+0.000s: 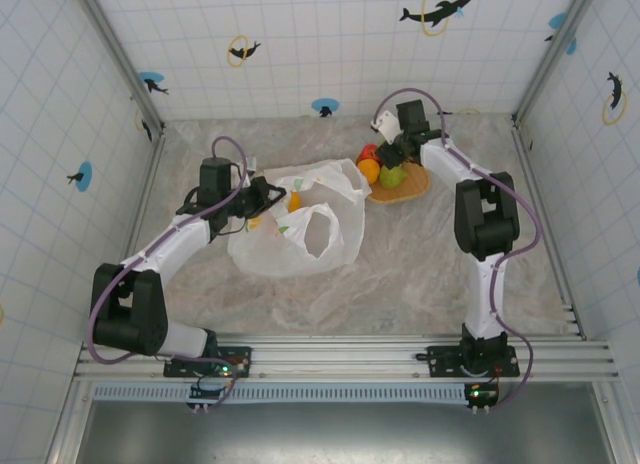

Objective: Place the fruits into the plastic bag

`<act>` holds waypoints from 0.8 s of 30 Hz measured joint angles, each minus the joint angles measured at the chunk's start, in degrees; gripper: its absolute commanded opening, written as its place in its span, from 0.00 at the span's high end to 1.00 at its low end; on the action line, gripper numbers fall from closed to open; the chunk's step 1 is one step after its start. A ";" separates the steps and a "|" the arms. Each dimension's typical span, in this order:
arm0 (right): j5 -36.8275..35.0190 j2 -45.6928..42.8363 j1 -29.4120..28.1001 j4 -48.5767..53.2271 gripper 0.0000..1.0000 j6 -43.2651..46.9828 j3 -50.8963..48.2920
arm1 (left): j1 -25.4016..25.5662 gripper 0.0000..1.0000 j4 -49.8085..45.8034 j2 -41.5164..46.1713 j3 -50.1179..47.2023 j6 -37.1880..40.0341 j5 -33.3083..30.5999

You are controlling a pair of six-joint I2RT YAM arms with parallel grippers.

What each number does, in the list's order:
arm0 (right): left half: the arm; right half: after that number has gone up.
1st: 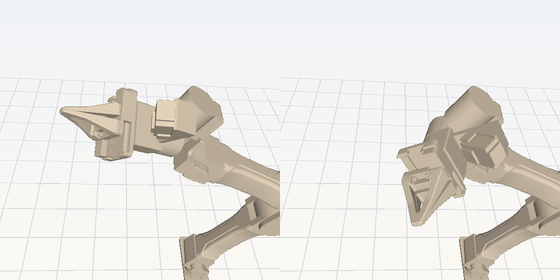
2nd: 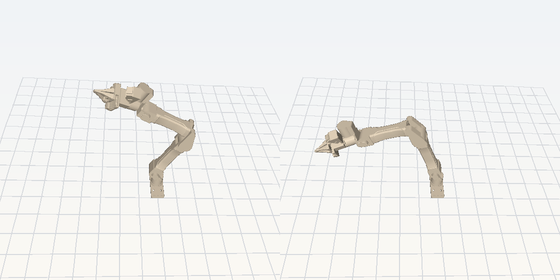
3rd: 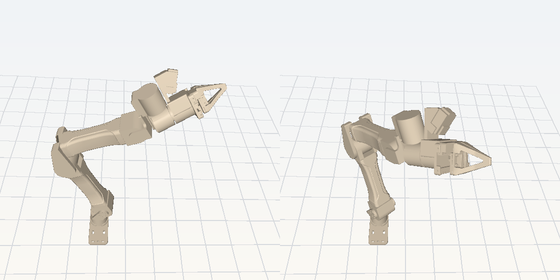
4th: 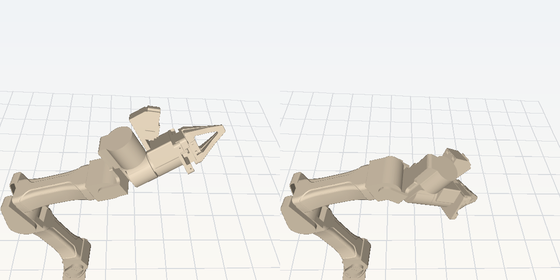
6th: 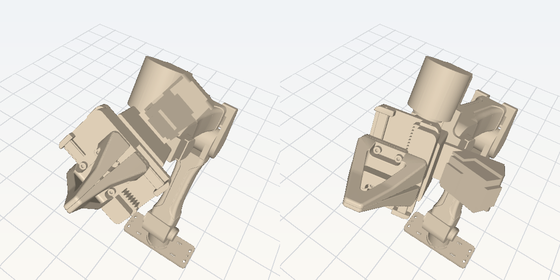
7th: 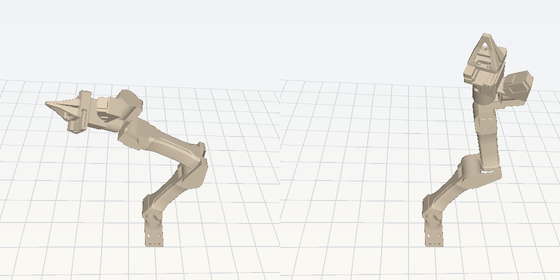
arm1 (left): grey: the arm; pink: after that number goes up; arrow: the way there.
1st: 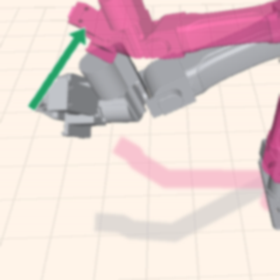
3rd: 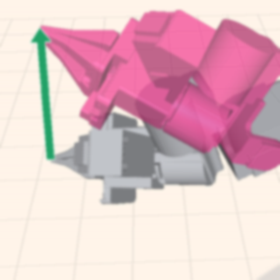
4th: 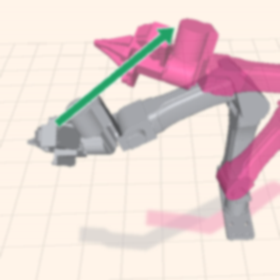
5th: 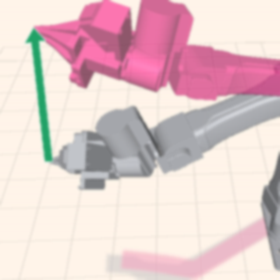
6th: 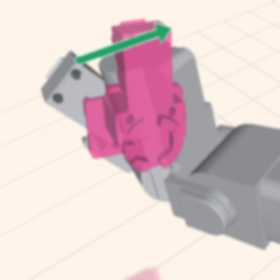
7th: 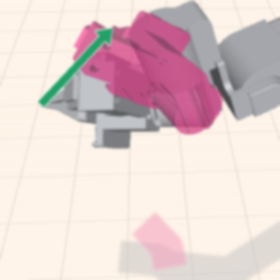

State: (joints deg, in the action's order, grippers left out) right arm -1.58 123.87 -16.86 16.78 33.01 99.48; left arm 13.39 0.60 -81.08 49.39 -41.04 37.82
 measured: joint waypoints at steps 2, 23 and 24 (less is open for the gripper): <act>0.13 0.52 0.00 0.26 0.17 0.17 0.55 | 0.00 1.00 0.02 -0.09 -0.02 0.00 0.11; 0.76 1.75 -0.07 1.62 0.49 0.87 0.96 | 0.00 1.00 0.33 -0.48 -0.28 0.00 0.57; 0.76 1.75 -0.07 1.68 0.49 0.87 0.96 | 0.00 1.00 0.33 -0.48 -0.28 0.00 0.57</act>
State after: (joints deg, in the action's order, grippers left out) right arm -0.82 125.62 -16.93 18.46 33.89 100.44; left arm 13.39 0.93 -81.56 49.10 -41.04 38.39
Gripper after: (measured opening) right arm 0.631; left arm 0.041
